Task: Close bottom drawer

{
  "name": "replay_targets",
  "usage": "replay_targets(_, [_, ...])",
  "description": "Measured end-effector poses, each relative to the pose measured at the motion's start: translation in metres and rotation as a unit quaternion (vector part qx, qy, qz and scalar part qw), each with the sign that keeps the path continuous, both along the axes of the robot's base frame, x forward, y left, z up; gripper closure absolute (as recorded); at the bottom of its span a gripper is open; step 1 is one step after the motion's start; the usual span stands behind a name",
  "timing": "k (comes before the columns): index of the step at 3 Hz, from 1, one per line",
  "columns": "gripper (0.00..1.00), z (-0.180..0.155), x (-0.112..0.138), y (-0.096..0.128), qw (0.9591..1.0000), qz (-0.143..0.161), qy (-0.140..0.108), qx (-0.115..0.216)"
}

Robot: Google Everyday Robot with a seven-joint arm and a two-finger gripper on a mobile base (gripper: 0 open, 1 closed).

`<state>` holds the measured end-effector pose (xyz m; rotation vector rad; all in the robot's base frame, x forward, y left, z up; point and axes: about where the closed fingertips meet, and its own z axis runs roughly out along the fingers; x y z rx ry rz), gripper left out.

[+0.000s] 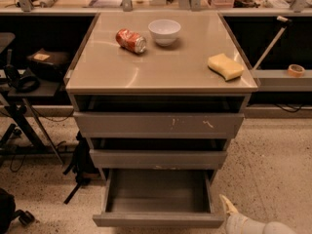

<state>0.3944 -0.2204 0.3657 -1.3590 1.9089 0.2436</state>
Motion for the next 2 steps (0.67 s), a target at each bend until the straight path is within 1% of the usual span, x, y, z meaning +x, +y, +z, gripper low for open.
replay_targets(1, [0.0,-0.078,-0.009,-0.017,0.9997,-0.026,-0.003,0.001])
replay_targets(2, [0.0,-0.157,-0.01,-0.028,0.9985,-0.051,0.016,0.014])
